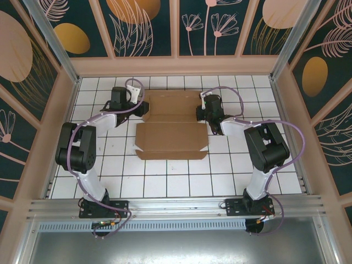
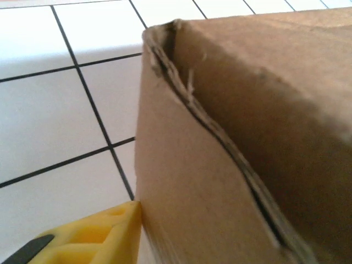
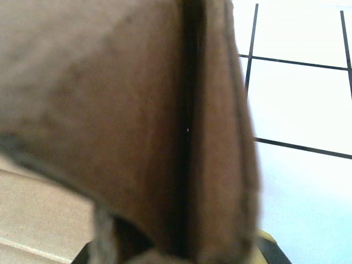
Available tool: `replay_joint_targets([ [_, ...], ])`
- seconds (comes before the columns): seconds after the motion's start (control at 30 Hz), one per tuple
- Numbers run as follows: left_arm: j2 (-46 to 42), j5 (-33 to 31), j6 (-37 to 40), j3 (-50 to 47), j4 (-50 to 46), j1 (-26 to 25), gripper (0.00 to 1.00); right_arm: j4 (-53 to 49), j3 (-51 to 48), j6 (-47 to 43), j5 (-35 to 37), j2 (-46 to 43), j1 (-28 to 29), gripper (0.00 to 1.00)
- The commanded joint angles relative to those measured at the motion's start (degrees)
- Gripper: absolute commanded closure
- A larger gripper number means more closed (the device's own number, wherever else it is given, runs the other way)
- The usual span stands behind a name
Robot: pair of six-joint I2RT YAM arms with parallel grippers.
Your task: Fold the paper box
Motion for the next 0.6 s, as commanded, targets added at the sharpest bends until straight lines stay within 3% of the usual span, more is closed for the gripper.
replay_joint_targets([
  [0.0, 1.3, -2.2, 0.9, 1.1, 2.6, -0.2, 0.69, -7.0, -1.8, -1.0, -2.6, 0.6, 0.8, 1.0],
  [0.1, 1.2, -6.2, 0.3, 0.4, 2.9, -0.7, 0.81, -7.2, -1.9, -0.9, -1.7, 0.4, 0.8, 1.0],
  [0.37, 0.1, -19.2, -2.9, -1.5, 2.7, -2.7, 1.0, -6.9, -2.6, 0.8, 1.3, -1.2, 1.1, 1.0],
  [0.57, -0.5, -27.8, -8.8, -2.9, 1.6, -3.6, 1.0, -7.1, -2.7, 4.9, 5.4, -3.2, 1.8, 1.0],
])
